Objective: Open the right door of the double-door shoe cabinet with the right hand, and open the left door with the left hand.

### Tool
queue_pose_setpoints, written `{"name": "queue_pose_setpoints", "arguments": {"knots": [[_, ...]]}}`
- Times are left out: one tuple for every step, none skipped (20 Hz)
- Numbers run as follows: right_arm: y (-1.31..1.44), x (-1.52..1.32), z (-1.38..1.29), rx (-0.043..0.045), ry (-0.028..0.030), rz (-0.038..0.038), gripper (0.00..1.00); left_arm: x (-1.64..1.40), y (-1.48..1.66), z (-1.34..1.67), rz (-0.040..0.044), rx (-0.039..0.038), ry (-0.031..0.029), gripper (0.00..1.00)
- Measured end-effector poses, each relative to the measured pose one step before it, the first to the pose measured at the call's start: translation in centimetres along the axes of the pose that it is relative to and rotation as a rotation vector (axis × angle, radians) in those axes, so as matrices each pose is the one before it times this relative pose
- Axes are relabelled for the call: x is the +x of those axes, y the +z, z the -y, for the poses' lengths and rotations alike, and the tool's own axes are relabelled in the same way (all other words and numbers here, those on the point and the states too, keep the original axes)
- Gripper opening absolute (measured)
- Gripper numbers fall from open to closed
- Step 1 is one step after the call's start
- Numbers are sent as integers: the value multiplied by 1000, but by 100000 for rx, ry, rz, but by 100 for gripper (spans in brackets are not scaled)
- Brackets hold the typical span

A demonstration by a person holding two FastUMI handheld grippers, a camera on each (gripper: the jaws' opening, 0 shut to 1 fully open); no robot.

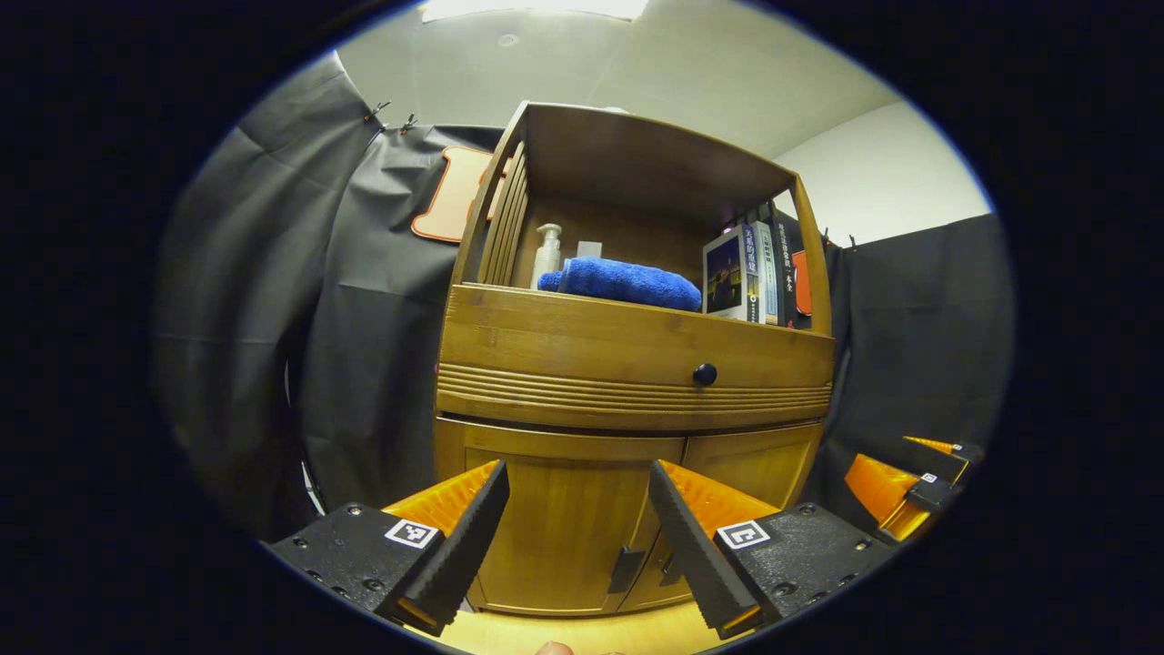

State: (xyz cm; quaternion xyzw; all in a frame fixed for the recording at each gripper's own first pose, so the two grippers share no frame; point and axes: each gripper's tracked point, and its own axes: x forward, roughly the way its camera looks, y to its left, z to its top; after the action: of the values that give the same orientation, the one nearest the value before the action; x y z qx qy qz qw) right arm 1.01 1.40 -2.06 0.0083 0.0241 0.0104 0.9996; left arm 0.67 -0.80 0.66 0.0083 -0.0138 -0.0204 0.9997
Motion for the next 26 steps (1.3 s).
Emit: {"name": "queue_pose_setpoints", "arguments": {"knots": [[-221,-93,-49,108,-115,-488,98,138,-27,166,-58,-749,-1047,92],[-166,-44,1,-162,-393,-378,96,138,-126,242,-227,-776,-1205,95],[-88,-8,79,-398,-657,-400,96,161,-183,296,-449,-683,-1184,95],[-224,-161,8,-517,-841,-548,98,81,-238,326,-846,-481,-1249,92],[-44,-165,49,-406,-838,-467,98,159,-222,311,-715,-300,-1173,95],[-77,-77,24,-201,-833,-485,98,187,-228,399,-842,-151,-1405,92],[-180,-262,174,31,-790,-292,98,172,-201,405,-796,-56,-1519,92],[-113,-152,82,24,-543,-192,98,174,-150,398,-526,20,-1383,92],[-150,-290,252,-61,-691,-160,98,29,-98,351,-379,178,-1282,92],[-76,-247,294,-222,-737,-133,98,112,-16,341,-62,359,-1202,92],[-18,-197,199,-215,-572,-23,98,35,-21,296,47,513,-1048,92],[-92,-23,66,-199,-370,-154,98,-51,32,205,270,532,-851,92],[-156,18,-151,-178,-132,-173,98,10,34,126,258,488,-660,92],[-308,91,-146,-90,32,-478,98,-19,63,62,227,441,-361,92],[-643,158,-118,40,231,-1033,98,-10,65,-117,223,397,10,92],[-949,270,-265,20,485,-2267,96,-120,71,-218,232,350,426,92],[-1231,354,-339,-4,1001,-2931,96,-123,66,-412,92,405,847,92],[-1154,478,-534,-110,1259,-2974,98,-249,88,-630,120,587,1559,96],[-1124,508,-489,-277,1687,-2829,100,-377,70,-890,88,892,2324,96],[-1106,748,-512,-352,1746,-2847,96,-470,152,-1118,388,1097,2991,92],[-1165,967,-803,-132,1611,-3261,98,-351,103,-1312,419,1333,3556,96],[-972,955,-927,124,1848,-2711,96,-494,155,-1605,459,1417,4164,91],[-512,1219,-1173,582,3011,-1969,95,-440,110,-1694,399,1423,4879,92],[-477,1137,-1096,654,2490,-1714,93,-449,128,-2034,243,1212,5366,91],[-751,1369,-1071,312,2917,-1846,85,-509,34,-2047,161,825,5389,91],[-523,1382,-901,-182,1977,-1512,82,-403,44,-2054,8,364,5221,91]]}}
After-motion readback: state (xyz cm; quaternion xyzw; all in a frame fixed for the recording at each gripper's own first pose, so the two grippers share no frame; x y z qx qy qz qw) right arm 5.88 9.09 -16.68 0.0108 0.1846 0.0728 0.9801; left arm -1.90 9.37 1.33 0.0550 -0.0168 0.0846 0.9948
